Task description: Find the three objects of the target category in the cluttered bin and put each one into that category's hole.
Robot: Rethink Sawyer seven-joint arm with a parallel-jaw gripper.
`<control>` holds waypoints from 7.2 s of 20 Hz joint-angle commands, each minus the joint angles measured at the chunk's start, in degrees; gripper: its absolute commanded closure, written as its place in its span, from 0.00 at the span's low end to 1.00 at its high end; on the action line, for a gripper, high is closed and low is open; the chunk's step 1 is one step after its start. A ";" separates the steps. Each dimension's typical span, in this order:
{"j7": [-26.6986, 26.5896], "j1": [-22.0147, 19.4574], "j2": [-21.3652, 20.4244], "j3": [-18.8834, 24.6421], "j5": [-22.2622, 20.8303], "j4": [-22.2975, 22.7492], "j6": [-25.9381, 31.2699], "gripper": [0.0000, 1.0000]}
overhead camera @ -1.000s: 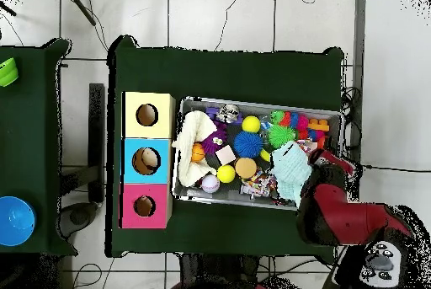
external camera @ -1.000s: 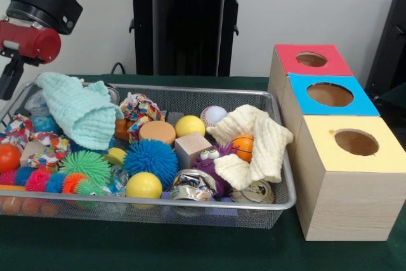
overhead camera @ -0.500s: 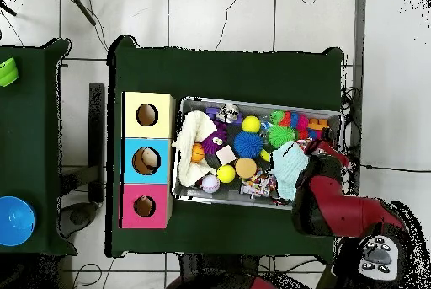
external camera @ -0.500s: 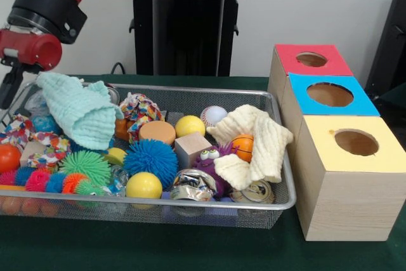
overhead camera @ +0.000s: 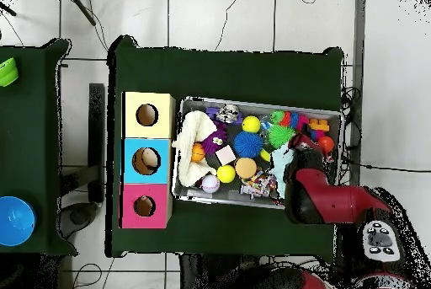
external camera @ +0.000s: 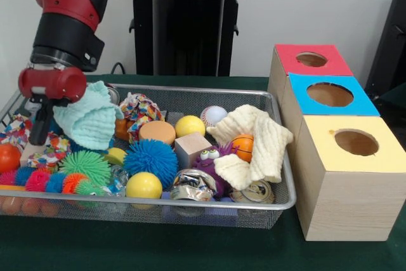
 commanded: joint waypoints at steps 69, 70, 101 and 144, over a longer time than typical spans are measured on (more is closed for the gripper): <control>-11.43 -15.52 -19.26 28.79 -8.05 5.90 69.90 1.00; -10.80 -15.20 -19.42 28.57 -9.11 5.60 69.53 1.00; 17.43 6.30 2.93 3.30 -12.67 -5.68 29.36 1.00; -6.27 -18.65 -3.58 31.20 -3.25 11.34 46.76 0.00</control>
